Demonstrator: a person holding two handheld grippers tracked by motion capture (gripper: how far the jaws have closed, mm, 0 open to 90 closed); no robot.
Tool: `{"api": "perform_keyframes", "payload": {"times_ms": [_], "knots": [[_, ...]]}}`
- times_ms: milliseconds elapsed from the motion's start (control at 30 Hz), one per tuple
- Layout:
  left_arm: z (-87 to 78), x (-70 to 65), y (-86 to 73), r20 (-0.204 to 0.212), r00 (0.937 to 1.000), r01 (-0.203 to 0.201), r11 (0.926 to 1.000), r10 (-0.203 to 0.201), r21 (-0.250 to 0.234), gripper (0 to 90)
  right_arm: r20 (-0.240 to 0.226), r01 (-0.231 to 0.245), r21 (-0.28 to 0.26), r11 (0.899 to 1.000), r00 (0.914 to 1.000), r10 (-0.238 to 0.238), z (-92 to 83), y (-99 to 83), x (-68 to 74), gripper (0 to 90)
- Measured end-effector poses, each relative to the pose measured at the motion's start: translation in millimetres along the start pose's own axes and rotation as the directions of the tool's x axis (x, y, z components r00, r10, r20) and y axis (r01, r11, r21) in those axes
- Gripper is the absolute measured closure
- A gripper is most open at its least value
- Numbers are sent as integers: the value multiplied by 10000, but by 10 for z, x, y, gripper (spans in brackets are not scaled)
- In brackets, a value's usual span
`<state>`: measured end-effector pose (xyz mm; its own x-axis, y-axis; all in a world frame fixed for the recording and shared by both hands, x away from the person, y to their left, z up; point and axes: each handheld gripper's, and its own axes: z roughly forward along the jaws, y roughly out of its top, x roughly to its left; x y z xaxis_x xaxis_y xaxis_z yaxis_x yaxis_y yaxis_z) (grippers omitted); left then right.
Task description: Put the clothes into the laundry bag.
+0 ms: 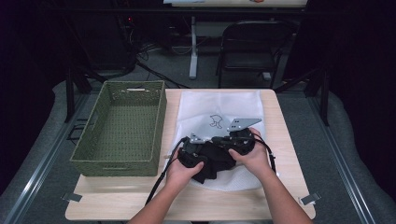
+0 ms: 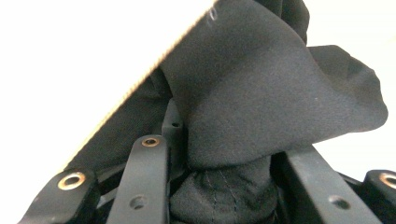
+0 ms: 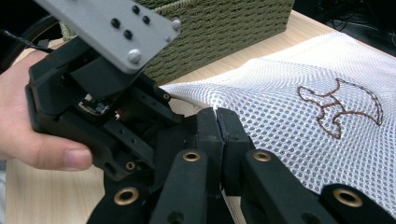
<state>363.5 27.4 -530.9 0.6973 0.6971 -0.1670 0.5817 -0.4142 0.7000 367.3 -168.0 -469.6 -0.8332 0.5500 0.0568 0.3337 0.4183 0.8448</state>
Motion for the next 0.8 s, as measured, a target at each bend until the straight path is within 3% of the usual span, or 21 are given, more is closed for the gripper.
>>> {"api": "perform_keyframes", "payload": {"times_ms": [600, 800], "knots": [[140, 36, 74, -114, 9980, 624, 9977, -627, -267, 672, -81, -59, -49, 10000, 10000, 58, 6, -3, -2, 894], [175, 46, 74, 3, 9972, 747, 9971, -747, -160, 600, -51, -147, 57, 9999, 9999, 148, 21, -34, -35, 894]]}}
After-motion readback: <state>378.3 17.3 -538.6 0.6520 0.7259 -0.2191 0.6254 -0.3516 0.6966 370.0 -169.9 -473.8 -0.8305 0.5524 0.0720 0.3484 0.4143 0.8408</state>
